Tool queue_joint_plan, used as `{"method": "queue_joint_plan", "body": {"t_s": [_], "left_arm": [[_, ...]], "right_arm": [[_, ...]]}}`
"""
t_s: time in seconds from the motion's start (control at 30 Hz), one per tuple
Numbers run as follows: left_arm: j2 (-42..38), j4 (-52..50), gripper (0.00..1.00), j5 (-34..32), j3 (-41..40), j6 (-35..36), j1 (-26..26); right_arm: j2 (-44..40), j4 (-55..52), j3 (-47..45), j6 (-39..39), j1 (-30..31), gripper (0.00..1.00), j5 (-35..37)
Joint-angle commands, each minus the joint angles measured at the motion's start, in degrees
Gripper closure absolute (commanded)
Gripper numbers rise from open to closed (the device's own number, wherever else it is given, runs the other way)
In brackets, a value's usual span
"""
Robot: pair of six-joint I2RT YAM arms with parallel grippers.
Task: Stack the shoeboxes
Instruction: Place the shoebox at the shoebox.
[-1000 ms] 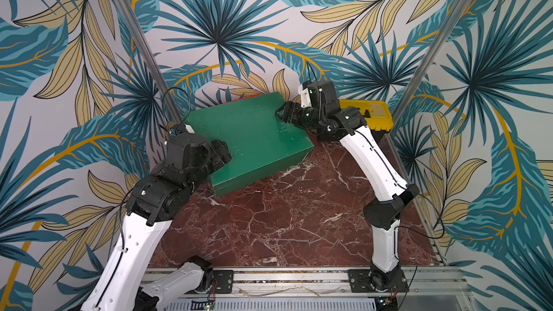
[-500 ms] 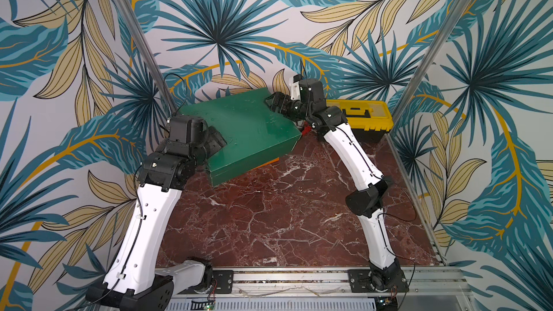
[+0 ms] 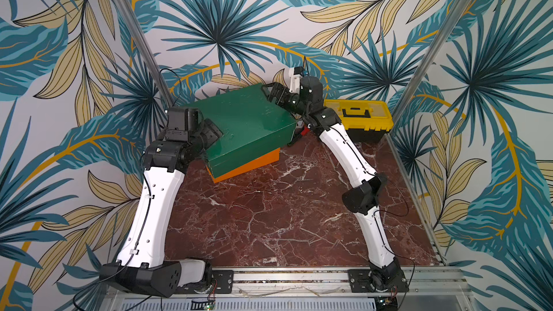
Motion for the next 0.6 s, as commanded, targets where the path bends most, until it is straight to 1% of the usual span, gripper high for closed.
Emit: {"method": "queue_joint_plan", "body": {"t_s": [0.0, 0.13, 0.23, 0.3, 0.43, 0.57], "left_arm": [[3.9, 13.7, 0.17, 24.1, 1.5, 1.1, -2.7], [3.2, 15.2, 0.17, 27.5, 1.7, 0.5, -2.9], [2.2, 15.2, 0.17, 26.6, 3.0, 0.4, -3.1], [1.7, 15.2, 0.17, 25.9, 4.0, 0.3, -3.2], [2.4, 15.2, 0.17, 26.0, 6.4, -0.4, -2.8], [3.4, 15.2, 0.17, 24.6, 7.6, -0.5, -1.8]], "right_arm": [[1.7, 6.3, 1.4, 9.0, 8.7, 0.03, -18.0], [0.2, 5.2, 1.2, 7.9, 9.3, 0.06, -19.1], [-2.7, 3.0, 0.8, 4.6, 10.8, 0.06, -17.6], [-3.9, 3.8, 0.4, 4.1, 11.5, 0.06, -17.2], [-3.9, 4.5, 0.6, 5.0, 11.1, 0.03, -15.0], [-1.2, 6.7, 1.5, 7.3, 10.1, 0.03, -16.0]]}}
